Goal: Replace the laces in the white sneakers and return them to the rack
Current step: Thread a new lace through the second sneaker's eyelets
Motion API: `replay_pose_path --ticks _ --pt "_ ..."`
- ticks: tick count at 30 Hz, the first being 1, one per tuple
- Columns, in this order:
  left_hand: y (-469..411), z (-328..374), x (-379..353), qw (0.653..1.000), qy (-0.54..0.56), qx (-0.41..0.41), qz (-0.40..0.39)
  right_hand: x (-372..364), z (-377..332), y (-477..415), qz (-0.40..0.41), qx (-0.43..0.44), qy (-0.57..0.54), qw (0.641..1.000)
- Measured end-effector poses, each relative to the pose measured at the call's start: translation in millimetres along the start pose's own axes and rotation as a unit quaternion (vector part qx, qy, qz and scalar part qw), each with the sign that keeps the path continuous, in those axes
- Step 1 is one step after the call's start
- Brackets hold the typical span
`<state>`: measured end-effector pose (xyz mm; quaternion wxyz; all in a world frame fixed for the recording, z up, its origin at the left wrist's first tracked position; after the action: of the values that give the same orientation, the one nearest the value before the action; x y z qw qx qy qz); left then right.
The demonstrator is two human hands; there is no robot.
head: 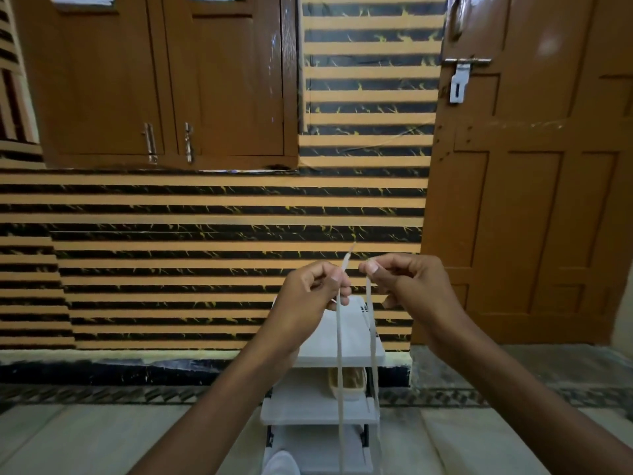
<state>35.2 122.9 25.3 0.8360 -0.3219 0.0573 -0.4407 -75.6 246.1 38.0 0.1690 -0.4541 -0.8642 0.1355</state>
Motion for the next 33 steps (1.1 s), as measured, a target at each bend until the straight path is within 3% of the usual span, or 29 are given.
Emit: replay_pose_path --ticks 3,9,25,33 --pt "-2.0 -1.5 -4.8 0.996 0.087 0.011 0.016 2.1 -6.7 -2.5 0.006 0.003 -0.016 1.000" --pt "-8.3 5.9 -7.2 0.988 0.146 -0.010 0.053 6.0 -21.6 -7.8 0.005 0.021 -0.003 1.000" --pt "-18.4 12.4 -11.3 0.974 0.206 -0.015 0.098 13.0 -39.1 -14.6 0.025 0.018 -0.023 0.999" --pt "-17.3 15.5 -20.4 0.976 0.201 -0.002 0.085 7.3 -43.3 -13.4 0.022 0.019 -0.033 0.999"
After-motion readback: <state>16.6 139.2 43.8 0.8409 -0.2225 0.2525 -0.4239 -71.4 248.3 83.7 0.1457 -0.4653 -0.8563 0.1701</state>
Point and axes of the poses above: each hand's wrist, its own y-axis away from the middle knuckle, its own x-axis out of the back of the hand, z = x × y, the point moved 5 cm from there along -y, towards the middle knuckle, and after that the axes turned 9 degrees about -x, right-handed, at the moved point
